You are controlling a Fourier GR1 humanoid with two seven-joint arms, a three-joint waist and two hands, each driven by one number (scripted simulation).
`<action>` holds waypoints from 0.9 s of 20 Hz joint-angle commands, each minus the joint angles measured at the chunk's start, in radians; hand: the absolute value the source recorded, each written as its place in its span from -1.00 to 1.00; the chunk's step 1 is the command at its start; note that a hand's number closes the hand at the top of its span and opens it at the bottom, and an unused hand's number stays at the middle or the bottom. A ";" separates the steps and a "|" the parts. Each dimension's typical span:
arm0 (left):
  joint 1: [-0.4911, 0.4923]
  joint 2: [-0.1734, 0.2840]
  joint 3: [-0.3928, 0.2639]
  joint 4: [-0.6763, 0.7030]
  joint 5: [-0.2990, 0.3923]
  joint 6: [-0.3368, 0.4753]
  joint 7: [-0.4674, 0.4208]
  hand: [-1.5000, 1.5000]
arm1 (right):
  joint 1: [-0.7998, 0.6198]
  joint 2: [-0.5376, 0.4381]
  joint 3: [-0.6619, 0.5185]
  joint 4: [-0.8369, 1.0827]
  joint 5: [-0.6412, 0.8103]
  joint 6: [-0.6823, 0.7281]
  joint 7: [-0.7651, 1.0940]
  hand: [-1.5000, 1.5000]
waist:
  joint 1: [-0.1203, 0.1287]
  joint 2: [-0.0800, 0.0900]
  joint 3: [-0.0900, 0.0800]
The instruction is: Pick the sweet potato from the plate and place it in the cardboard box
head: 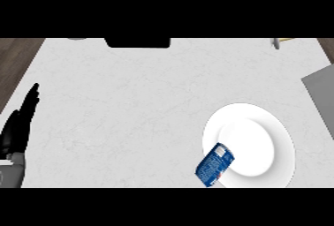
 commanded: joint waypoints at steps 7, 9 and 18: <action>-0.008 -0.008 -0.009 0.003 0.002 -0.009 -0.005 0.00 | -0.051 -0.154 -0.083 0.225 -0.217 0.163 -0.438 1.00 | 0.029 0.007 -0.006; -0.024 0.004 -0.004 0.000 -0.002 -0.008 -0.007 0.00 | -0.041 -0.150 -0.066 0.252 -0.262 0.195 -0.463 1.00 | 0.024 0.005 -0.005; -0.034 -0.007 -0.026 0.021 -0.022 -0.009 -0.015 0.00 | -0.108 -0.226 0.039 0.310 -0.407 0.355 -0.407 1.00 | 0.049 0.002 -0.012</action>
